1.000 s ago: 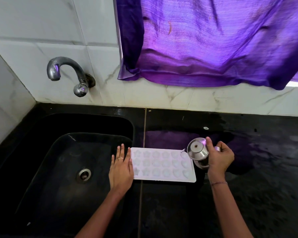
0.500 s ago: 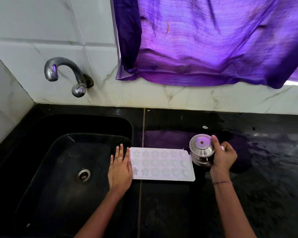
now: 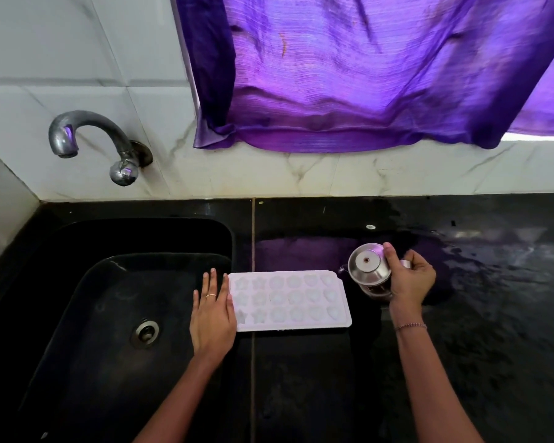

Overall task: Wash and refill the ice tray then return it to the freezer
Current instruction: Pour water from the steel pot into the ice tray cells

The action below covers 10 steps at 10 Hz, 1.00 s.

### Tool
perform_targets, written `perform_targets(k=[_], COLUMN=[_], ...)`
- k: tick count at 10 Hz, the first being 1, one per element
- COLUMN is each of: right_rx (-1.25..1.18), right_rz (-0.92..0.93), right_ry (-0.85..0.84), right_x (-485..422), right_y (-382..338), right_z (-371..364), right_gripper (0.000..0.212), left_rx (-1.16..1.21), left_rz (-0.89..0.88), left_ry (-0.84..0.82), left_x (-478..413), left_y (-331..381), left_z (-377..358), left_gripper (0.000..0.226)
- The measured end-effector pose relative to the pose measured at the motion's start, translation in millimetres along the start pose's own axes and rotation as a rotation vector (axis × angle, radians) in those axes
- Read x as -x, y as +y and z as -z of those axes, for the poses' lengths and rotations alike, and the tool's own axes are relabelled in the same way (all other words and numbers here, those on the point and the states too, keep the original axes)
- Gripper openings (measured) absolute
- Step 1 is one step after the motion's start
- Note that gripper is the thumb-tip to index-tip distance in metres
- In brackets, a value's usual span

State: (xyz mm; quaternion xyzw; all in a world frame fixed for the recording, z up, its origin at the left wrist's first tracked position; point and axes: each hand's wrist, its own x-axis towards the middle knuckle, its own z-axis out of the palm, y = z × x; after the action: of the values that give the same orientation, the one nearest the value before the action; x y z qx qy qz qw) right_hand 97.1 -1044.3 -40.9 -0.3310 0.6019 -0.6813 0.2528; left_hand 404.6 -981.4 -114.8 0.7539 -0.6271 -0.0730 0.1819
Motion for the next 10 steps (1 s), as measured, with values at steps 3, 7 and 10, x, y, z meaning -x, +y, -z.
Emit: perform_targets(k=[3,7,10], right_rx=[0.043,0.074,-0.117], right_rz=[0.012,-0.009,-0.177], right_ry=[-0.013,0.025,0.144], right_x=[2.7,3.8,-0.1], right_y=[-0.3,0.5,0.7], right_z=[-2.6,-1.2,3.1], right_gripper=[0.053,0.051,0.052], left_rx=[0.006,0.011,0.014], left_rz=[-0.005,-0.004,0.002], left_ry=[0.008,0.018,0.014], left_x=[0.5,1.3,1.9], left_y=[1.0,1.0,1.7], left_z=[1.2,1.2,2.2], left_gripper=[0.048,0.048,0.048])
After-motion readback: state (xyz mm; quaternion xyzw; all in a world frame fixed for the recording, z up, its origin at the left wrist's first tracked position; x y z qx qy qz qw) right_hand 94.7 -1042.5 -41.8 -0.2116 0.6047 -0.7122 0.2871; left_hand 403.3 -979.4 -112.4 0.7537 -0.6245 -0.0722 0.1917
